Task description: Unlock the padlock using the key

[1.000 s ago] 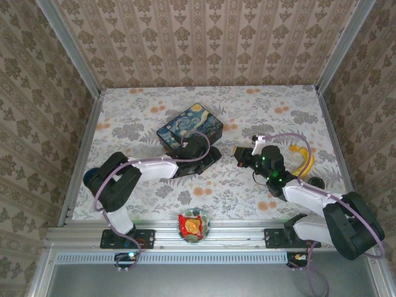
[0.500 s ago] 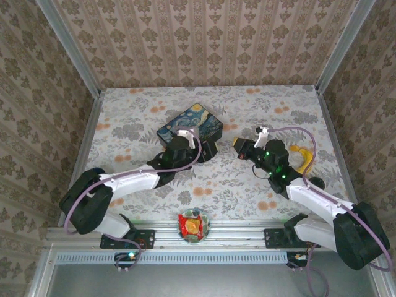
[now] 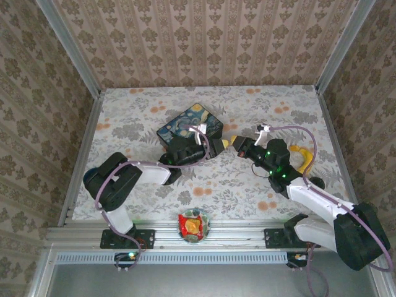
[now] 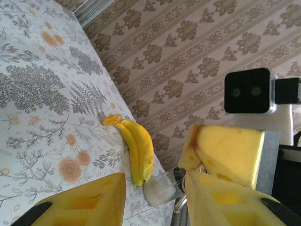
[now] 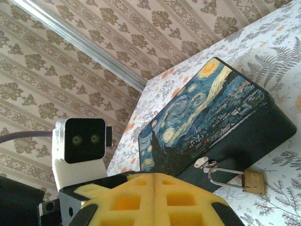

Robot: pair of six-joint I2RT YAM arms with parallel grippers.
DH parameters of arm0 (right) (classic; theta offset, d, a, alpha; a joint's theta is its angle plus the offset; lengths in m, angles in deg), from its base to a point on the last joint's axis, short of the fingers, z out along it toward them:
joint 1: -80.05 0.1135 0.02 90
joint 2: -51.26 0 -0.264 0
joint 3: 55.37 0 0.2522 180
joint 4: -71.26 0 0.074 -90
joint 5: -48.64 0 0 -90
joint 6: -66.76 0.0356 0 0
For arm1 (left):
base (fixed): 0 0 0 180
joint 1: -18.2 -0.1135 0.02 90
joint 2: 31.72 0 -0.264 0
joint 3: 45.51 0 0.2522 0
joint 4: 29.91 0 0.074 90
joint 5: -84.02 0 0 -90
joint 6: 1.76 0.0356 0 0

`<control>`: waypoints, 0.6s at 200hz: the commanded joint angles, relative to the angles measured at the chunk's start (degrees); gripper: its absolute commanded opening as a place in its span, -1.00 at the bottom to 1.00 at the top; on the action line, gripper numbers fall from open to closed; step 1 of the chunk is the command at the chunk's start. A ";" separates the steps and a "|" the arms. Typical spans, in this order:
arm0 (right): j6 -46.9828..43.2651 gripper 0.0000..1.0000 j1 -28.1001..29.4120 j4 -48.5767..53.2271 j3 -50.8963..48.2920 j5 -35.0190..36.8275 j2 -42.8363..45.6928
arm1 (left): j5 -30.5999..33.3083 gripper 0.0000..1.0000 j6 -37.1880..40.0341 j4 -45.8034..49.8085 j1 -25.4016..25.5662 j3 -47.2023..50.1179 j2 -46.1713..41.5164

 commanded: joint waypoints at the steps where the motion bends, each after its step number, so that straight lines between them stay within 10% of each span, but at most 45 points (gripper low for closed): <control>1: 0.74 -1.00 -0.17 -2.08 1.39 -0.66 1.63 | -2.47 -0.25 -2.88 -7.64 -0.37 -0.82 0.23; 120: 2.55 -1.00 -0.50 -6.98 0.89 -0.37 -0.57 | -3.67 -0.24 -5.34 -7.99 -0.31 -1.68 2.24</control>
